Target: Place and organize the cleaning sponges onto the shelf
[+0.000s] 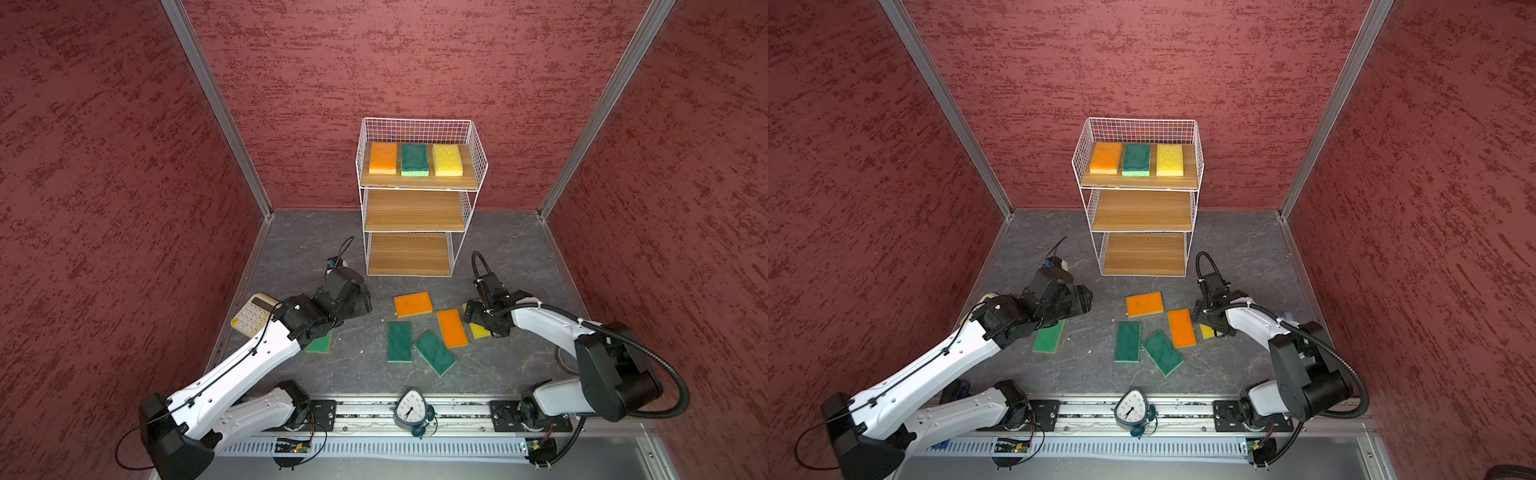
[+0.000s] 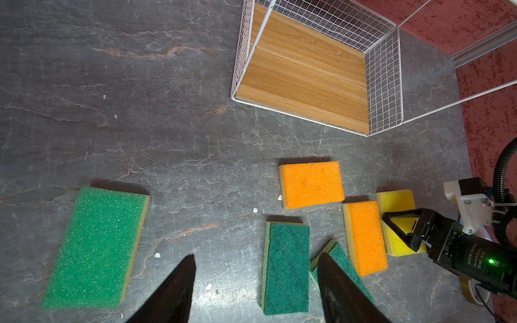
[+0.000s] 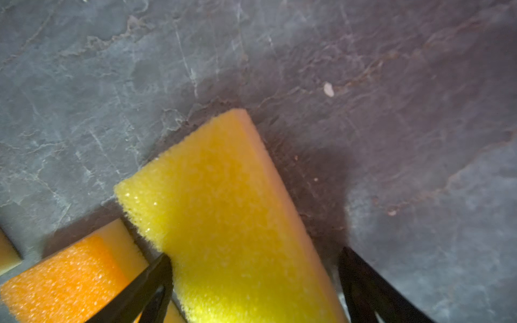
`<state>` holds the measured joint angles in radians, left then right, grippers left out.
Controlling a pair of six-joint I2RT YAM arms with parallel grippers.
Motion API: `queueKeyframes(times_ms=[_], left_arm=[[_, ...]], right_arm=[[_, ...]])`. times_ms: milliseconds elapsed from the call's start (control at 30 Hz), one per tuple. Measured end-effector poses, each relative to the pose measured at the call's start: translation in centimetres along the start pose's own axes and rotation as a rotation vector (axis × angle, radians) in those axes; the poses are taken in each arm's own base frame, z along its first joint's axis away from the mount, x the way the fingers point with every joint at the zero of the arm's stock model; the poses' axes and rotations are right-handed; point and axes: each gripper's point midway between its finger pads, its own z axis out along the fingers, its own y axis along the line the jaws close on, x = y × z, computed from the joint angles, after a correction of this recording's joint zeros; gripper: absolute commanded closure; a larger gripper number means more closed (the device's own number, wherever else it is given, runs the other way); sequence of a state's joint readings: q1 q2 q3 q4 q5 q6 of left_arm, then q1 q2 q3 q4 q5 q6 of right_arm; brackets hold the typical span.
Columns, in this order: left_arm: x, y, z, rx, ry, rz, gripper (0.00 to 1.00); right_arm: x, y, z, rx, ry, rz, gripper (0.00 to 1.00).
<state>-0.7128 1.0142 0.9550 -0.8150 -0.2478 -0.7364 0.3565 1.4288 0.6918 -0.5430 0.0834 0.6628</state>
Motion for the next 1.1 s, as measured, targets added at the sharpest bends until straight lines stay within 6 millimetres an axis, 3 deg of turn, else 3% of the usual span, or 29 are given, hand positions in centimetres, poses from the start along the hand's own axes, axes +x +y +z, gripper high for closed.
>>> queueKeyframes(times_ms=[367,733,1100], left_arm=[[0.1,0.3,0.1,-0.007,0.001,-0.002,0.30],[0.6,0.7,-0.6,0.015,-0.011,-0.008,0.30],[1.6,1.1,-0.9,0.033,-0.010,-0.024,0.30]], right_arm=[[-0.5,-0.5,-1.6,-0.001,-0.040,0.017,0.03],[1.0,-1.8,-1.9,0.021,-0.015,-0.030,0.01],[1.9,-0.8,-1.5,0.000,0.013,-0.104,0.01]])
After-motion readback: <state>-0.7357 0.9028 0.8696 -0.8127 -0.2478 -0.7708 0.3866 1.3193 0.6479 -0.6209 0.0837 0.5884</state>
